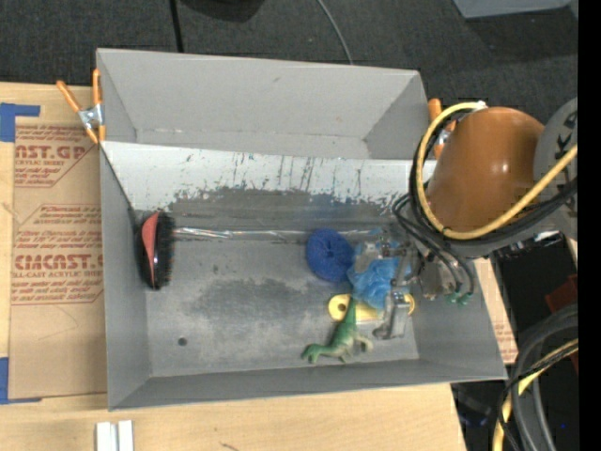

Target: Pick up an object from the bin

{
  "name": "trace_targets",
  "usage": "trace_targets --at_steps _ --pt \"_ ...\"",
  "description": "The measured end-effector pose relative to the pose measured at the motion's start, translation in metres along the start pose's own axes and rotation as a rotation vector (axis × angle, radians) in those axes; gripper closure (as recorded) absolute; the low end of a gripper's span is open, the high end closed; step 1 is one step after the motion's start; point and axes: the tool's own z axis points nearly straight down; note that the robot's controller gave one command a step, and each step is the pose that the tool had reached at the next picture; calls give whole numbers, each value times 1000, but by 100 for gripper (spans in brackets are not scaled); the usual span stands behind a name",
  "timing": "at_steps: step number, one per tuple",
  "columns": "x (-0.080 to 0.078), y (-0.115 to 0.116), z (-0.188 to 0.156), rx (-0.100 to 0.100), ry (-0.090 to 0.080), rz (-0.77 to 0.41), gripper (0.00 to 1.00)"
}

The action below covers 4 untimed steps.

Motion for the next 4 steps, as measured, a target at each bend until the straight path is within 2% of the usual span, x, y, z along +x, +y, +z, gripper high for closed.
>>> trace_targets --at_steps 1,2,3,4 --pt "-2 0 -4 1 -8 -1 0" --pt "-1 -2 11 1 -13 -52 0" --pt "3 3 66 2 -12 -182 0" --pt "-1 -7 100 1 -13 -160 100"
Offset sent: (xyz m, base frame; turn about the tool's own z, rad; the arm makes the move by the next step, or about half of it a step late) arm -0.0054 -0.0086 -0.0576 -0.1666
